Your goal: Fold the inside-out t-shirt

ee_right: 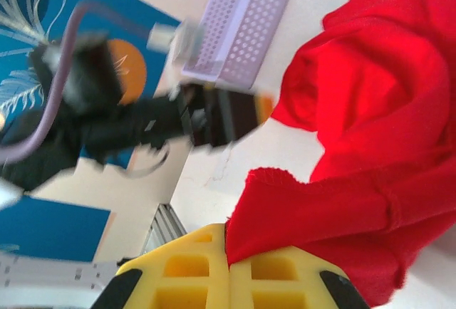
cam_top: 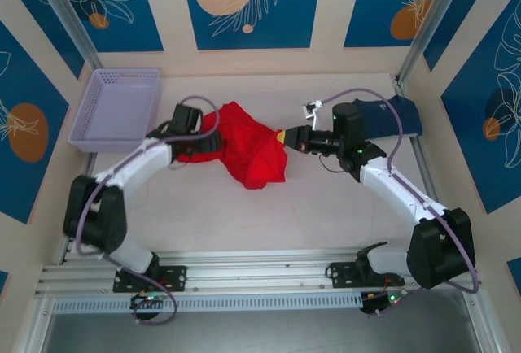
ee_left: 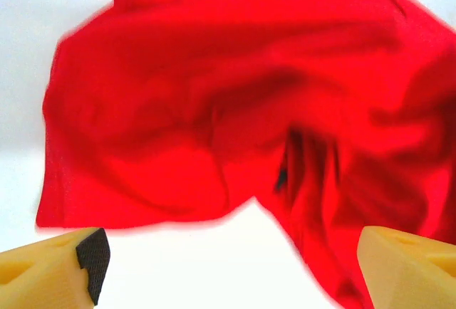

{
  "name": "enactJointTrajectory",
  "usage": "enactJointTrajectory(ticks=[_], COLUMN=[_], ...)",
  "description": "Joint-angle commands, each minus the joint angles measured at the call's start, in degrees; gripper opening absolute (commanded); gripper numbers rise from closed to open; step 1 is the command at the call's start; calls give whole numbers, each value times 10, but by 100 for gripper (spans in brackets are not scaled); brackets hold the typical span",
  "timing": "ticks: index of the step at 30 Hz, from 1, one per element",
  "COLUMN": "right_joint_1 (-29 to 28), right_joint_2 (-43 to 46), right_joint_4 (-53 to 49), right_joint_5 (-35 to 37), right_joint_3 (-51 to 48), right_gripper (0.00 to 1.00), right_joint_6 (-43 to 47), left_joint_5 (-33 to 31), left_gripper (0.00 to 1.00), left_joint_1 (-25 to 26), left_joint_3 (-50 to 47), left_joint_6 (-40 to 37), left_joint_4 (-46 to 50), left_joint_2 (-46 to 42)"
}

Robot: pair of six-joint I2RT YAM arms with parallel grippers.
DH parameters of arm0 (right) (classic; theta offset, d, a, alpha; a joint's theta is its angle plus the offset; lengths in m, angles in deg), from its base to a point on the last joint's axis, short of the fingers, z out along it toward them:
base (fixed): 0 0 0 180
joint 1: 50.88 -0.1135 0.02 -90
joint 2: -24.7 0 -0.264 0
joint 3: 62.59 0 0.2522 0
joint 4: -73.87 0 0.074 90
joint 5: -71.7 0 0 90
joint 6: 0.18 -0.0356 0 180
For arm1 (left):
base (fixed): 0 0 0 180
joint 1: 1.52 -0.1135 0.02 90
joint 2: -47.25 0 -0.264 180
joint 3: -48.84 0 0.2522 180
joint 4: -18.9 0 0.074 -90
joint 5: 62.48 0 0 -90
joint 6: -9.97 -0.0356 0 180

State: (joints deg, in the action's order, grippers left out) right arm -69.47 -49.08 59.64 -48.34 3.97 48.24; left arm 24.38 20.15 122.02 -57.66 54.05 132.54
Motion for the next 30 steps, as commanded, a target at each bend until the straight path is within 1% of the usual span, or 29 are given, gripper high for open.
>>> enactJointTrajectory(ticks=[1,4,7,10,13,14,16,17,19,20,21,22,24,28,30], right_joint_1=[29,51,57,56,56,56,62,67,76,79,79,79,78,77,78], right_joint_2=[-22,-38,-52,-59,-60,-60,-56,-53,-46,-43,-43,-44,-44,-41,-42], right_joint_4=[-87,-99,-98,-99,-99,-101,-108,-112,-123,-132,-142,-151,-164,-160,-156], right_joint_5=[4,11,4,2,5,6,8,8,22,31,37,42,54,63,64], right_joint_3=[27,26,27,28,29,30,35,39,45,47,51,54,53,40,35], right_gripper=[0,0,0,0,0,0,0,0,0,0,0,0,0,0,0], right_joint_6=[2,11,10,10,10,10,13,15,23,30,38,46,60,66,66], left_joint_5=[40,130,185,221,256,256,225,199,123,83,56,38,9,-5,-11], left_gripper=[90,87,87,87,87,86,85,85,84,84,84,84,83,83,83], left_joint_1=[28,54,103,147,184,196,210,210,207,201,189,175,126,22,-16], left_joint_3=[-72,-135,-153,-130,-86,-69,-49,-52,-67,-76,-83,-87,-92,-97,-94], left_joint_6=[0,-6,-32,-51,-67,-76,-88,-87,-92,-94,-95,-91,-68,-40,-40], left_joint_4=[-67,-145,-213,-246,-252,-243,-218,-214,-201,-195,-185,-174,-147,-107,-95], left_joint_2=[-87,-103,-106,-85,-36,-17,9,14,8,1,-4,-8,-12,-2,15])
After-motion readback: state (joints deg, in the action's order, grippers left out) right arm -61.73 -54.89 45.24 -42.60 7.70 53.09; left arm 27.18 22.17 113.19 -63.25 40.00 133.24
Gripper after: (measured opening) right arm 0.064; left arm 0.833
